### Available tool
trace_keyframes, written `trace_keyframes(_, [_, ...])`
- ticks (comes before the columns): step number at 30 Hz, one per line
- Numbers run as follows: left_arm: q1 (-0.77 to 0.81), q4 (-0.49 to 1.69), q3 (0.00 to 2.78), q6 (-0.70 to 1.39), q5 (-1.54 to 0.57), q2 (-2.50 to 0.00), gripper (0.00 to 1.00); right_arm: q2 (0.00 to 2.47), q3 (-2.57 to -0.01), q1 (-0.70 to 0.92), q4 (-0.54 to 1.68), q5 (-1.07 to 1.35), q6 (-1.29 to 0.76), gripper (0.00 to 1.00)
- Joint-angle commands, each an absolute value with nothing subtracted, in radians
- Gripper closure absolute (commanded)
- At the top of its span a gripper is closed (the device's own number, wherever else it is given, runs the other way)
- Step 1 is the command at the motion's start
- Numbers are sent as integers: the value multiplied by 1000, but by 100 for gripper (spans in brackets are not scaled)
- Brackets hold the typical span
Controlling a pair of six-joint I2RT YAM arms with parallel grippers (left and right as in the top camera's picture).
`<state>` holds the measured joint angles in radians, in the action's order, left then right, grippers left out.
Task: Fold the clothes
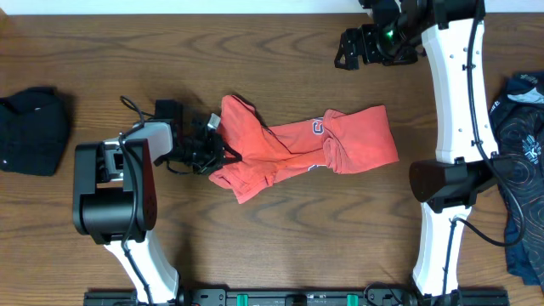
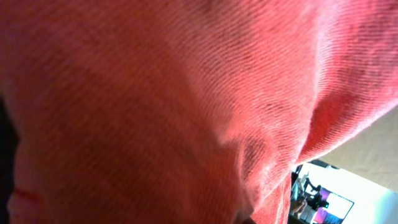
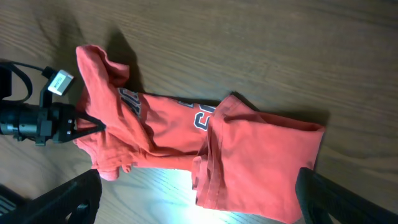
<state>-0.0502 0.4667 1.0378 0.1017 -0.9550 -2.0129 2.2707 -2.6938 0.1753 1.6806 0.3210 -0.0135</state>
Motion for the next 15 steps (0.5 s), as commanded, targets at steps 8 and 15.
trace_keyframes(8, [-258, 500, 1028, 132, -899, -1984, 94, 2238, -2711, 177, 1688, 330, 2, 3])
trace_keyframes(15, [-392, 564, 1028, 97, -897, -1947, 94, 2238, -2711, 177, 1686, 329, 6, 2])
